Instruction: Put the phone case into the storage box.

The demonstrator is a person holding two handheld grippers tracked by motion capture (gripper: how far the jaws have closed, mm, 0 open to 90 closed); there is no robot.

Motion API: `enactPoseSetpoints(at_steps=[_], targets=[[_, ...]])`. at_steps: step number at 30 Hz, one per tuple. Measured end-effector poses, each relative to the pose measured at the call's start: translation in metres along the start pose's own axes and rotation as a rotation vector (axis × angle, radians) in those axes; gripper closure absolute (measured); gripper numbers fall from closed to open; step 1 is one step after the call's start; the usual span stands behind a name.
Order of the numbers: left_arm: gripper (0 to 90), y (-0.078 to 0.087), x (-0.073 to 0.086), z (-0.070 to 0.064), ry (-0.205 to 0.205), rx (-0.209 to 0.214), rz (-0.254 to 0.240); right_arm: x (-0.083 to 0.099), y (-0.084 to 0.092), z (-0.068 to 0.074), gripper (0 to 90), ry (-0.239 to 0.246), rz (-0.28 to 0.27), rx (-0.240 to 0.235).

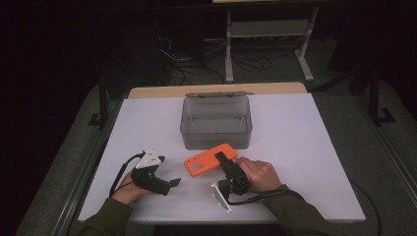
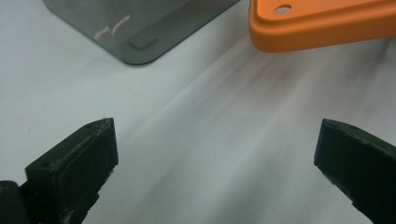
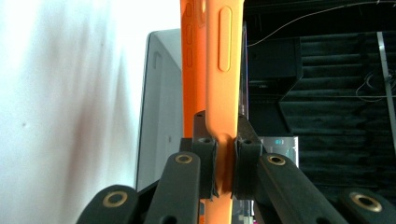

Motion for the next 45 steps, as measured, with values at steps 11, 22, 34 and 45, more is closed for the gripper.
enactPoseSetpoints(at_steps=[11,22,34,45], targets=[[0.0,0.0007,-0.0005,0.0002,0.0,0.002,-0.005,0.0008,-0.0014,-0.0012,81.7,-0.075,0.002,-0.049],[0.0,-0.0002,-0.0009,-0.0004,-0.014,-0.002,0.0,0.0029,-0.0032,-0.0043,81.6,-0.134,0.008,-0.094],[0.0,-0.0007,-0.0007,-0.0017,-0.018,0.004,0.0,0.0055,-0.0055,-0.0066,81.5,-0.189,0.018,-0.141],[0.0,-0.0005,-0.0007,-0.0018,-0.014,0.004,0.001,0.0079,-0.0076,-0.0086,81.4,-0.244,0.027,-0.189]])
Point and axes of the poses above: each handheld gripper's, and its own axes: y roughly backward along the jaws, x roughly out of its underside, z roughly to its left, the point moved 3 cm from there along -y, roughly forward along the jaws, and after that the axes turned 13 degrees about z, right-handed, at the moved point
